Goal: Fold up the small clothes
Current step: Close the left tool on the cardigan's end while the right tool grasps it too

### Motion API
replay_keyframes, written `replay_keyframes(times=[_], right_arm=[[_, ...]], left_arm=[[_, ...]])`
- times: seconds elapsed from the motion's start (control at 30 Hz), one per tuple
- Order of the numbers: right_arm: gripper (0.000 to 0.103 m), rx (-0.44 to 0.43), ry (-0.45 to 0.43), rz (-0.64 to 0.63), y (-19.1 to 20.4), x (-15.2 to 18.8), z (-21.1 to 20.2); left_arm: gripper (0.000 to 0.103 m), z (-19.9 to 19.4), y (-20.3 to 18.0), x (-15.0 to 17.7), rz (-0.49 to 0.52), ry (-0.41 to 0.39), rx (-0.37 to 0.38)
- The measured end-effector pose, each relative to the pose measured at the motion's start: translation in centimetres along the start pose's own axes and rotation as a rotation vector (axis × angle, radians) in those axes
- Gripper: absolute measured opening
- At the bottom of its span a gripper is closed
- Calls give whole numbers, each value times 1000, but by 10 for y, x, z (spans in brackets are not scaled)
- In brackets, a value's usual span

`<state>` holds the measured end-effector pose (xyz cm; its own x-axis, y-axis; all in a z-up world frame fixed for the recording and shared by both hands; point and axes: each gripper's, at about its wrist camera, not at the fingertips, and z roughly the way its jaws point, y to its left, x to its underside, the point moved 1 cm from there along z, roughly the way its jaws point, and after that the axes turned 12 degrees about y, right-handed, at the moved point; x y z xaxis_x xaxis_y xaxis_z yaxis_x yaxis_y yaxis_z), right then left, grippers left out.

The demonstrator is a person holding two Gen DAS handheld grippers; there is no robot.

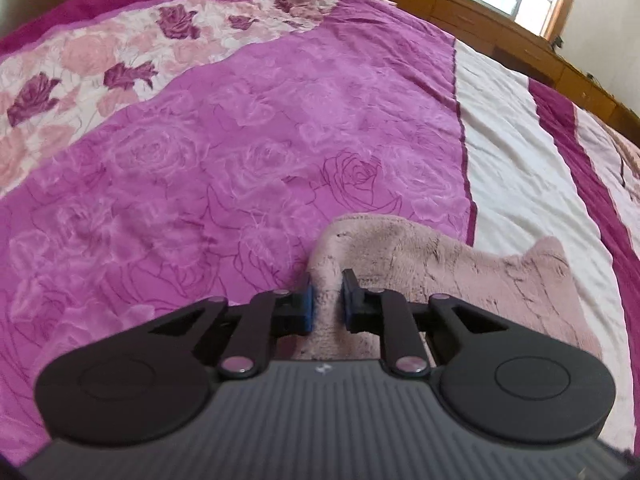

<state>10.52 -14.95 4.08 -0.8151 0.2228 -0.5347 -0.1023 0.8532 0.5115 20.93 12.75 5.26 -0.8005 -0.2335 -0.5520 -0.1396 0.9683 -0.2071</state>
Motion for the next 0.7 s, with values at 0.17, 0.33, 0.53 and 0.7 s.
replay_keyframes(times=[0.17, 0.33, 0.53, 0.7], right_arm=[[79, -39, 5, 43, -8, -5, -3], [80, -86, 20, 100, -19, -8, 0], [83, -148, 70, 168, -28, -11, 20], [85, -201, 101, 193, -34, -14, 38]], left_arm=[[51, -19, 9, 6, -8, 33, 19], [68, -26, 23, 21, -16, 102, 89], [71, -19, 33, 36, -78, 191, 191], [71, 0, 39, 42, -162, 281, 374]])
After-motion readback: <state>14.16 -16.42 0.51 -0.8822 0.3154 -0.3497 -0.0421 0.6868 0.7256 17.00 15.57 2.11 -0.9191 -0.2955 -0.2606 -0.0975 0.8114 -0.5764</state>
